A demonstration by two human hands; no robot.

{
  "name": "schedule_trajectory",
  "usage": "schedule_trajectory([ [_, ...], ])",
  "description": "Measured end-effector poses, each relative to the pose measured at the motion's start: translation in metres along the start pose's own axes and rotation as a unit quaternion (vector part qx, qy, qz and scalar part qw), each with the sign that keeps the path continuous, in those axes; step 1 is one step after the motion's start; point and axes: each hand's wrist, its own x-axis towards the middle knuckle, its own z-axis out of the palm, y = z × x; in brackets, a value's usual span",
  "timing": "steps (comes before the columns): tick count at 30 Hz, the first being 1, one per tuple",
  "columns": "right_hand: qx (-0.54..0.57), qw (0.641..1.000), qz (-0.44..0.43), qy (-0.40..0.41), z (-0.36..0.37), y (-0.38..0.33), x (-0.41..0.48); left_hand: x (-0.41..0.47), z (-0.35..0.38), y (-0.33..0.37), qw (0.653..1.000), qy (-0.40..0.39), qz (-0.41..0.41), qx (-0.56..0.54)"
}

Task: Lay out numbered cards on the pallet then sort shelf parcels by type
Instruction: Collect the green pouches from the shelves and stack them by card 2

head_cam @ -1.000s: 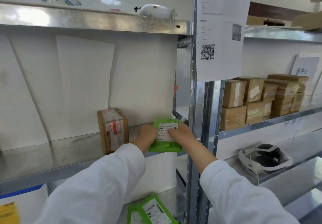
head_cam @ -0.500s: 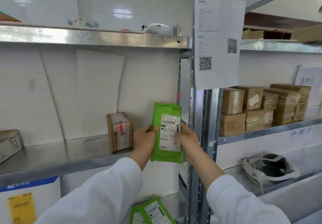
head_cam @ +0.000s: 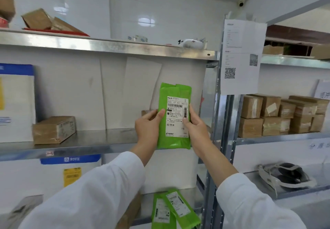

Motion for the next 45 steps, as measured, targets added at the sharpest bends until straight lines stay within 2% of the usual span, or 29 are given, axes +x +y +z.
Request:
schedule_trajectory([
  [4, 0.057, 0.997, 0.032, -0.037, 0.066, -0.004, -0.043, -0.023, -0.074, 0.029, 0.998, 0.057, 0.001, 0.015],
  [10, 0.064, 0.988, 0.066, -0.122, 0.181, 0.005, -0.117, -0.066, -0.211, 0.072, 0.987, 0.133, 0.035, 0.089],
  [15, 0.048, 0.973, 0.071, -0.214, 0.271, 0.008, -0.176, -0.108, -0.316, 0.115, 0.963, 0.226, 0.049, 0.136],
  [20, 0.025, 0.952, 0.07, -0.296, 0.35, 0.011, -0.235, -0.16, -0.405, 0.14, 0.933, 0.325, 0.062, 0.138],
  [26, 0.042, 0.906, 0.053, -0.419, 0.443, 0.01, -0.311, -0.217, -0.499, 0.185, 0.89, 0.423, 0.079, 0.154],
  [30, 0.073, 0.876, 0.056, -0.474, 0.505, 0.01, -0.353, -0.243, -0.557, 0.21, 0.853, 0.481, 0.084, 0.186],
  [39, 0.081, 0.803, 0.087, -0.584, 0.638, 0.032, -0.404, -0.262, -0.662, 0.237, 0.781, 0.578, 0.101, 0.213],
  [43, 0.118, 0.763, 0.085, -0.63, 0.688, 0.032, -0.421, -0.264, -0.703, 0.252, 0.752, 0.609, 0.101, 0.23],
  [45, 0.132, 0.739, 0.077, -0.656, 0.713, 0.034, -0.432, -0.267, -0.721, 0.26, 0.723, 0.639, 0.108, 0.239],
])
